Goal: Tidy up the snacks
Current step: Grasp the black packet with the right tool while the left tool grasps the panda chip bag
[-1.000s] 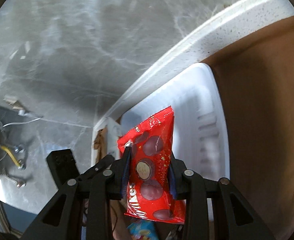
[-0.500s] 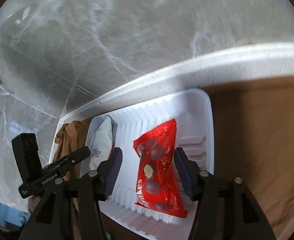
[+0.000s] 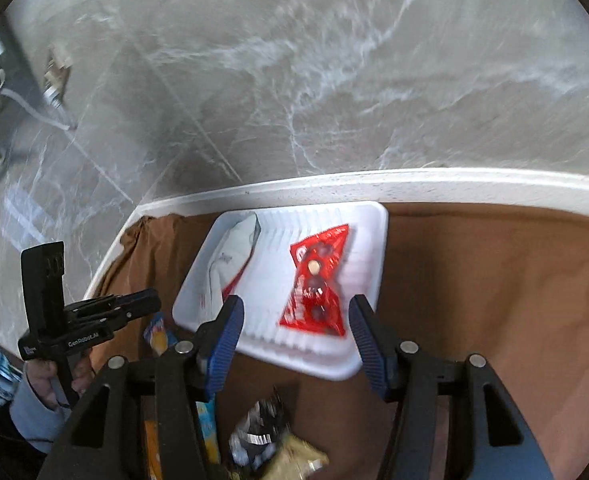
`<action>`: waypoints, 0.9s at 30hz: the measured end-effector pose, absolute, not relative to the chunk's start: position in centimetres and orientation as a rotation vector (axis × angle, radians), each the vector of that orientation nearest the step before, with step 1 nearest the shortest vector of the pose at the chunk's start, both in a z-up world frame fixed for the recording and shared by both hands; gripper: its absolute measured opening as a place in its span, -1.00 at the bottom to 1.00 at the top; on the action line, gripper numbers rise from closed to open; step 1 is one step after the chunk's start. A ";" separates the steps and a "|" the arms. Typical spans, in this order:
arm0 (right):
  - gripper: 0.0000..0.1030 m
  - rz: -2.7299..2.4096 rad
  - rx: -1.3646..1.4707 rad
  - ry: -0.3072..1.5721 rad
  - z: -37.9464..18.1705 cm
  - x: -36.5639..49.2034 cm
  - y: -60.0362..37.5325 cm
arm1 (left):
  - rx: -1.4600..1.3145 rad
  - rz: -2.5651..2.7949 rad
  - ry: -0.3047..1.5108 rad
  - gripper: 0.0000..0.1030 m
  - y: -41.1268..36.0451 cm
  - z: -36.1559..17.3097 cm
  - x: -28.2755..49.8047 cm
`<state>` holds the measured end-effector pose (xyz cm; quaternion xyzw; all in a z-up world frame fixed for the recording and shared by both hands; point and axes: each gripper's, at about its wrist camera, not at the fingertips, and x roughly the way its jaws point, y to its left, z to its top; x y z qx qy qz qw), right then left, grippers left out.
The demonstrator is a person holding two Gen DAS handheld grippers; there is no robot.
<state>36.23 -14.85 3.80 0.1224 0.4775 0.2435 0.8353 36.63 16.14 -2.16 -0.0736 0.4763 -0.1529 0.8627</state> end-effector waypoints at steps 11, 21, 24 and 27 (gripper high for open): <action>0.28 0.543 0.136 1.107 2.6 28.1 -13.4 | -0.164 -0.338 1.173 -0.57 14.3 -5.5 26.6; 0.28 0.618 0.030 1.208 -2.3 26.6 -7.1 | -0.237 -0.303 1.220 -0.57 13.9 -8.3 25.4; 0.28 0.618 0.031 1.234 -3.3 27.1 -6.6 | -0.264 -0.302 1.234 -0.57 14.1 -8.8 25.8; 0.28 0.626 0.043 1.261 -4.1 27.6 -6.0 | -0.264 -0.299 1.247 -0.57 14.2 -9.2 26.0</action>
